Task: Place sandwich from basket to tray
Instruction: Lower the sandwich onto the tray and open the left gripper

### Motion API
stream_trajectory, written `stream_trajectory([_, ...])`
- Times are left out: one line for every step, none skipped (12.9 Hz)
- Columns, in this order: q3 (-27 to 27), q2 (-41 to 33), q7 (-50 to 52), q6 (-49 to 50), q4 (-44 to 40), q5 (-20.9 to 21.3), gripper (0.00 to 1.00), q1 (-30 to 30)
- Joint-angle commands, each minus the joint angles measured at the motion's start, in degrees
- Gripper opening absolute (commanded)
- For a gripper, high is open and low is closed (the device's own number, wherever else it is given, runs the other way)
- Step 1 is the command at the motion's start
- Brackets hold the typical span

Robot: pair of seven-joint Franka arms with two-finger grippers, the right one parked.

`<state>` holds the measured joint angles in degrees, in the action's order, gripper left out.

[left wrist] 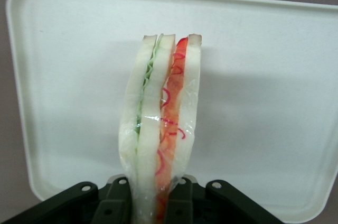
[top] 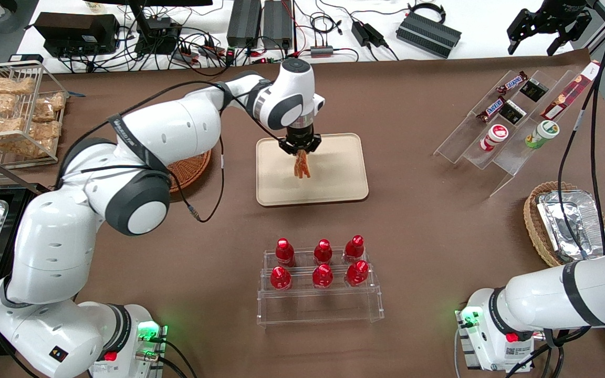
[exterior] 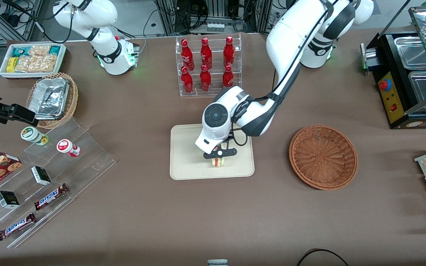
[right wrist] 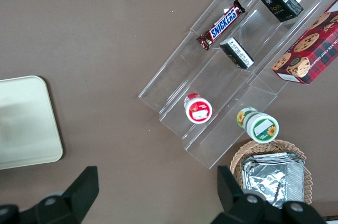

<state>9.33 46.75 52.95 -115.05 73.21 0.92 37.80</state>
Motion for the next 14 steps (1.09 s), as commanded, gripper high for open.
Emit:
stream_trajectory([-0.8, 3.2, 3.8, 1.4, -4.6, -0.4, 0.0, 1.7])
stream_trajectory([-0.7, 3.3, 4.5, 1.4, -4.6, -0.5, 0.0, 1.7])
stream_trajectory([-0.7, 3.4, 5.1, 1.4, -4.6, -0.5, 0.0, 1.7])
stream_trajectory([-0.8, 3.6, 5.6, 1.4, -4.6, -0.4, 0.0, 3.1])
stream_trajectory([-0.9, 3.8, 6.3, 1.3, -4.6, -0.4, 0.0, 3.4])
stream_trajectory([-0.9, 4.0, 7.2, 1.3, -4.6, -0.4, 0.0, 3.5])
stream_trajectory([-0.9, 4.0, 7.4, 1.3, -4.6, -0.4, 0.0, 3.6])
stream_trajectory([-0.9, 4.1, 7.5, 1.3, -4.6, -0.4, 0.0, 3.7])
stream_trajectory([-0.9, 4.6, 7.5, 1.2, -4.5, -0.3, 0.0, 3.8])
stream_trajectory([-0.9, 4.8, 7.5, 1.1, -4.5, -0.3, 0.0, 3.8])
stream_trajectory([-0.9, 5.0, 7.5, 1.1, -4.5, -0.2, 0.05, 3.8])
stream_trajectory([-1.0, 5.2, 7.4, 1.1, -4.6, -0.2, 0.39, 3.8])
stream_trajectory([-1.0, 5.1, 7.3, 1.1, -4.6, -0.2, 0.95, 3.7])
stream_trajectory([-1.1, 5.0, 7.3, 1.0, -4.6, -0.1, 1.0, 3.7])
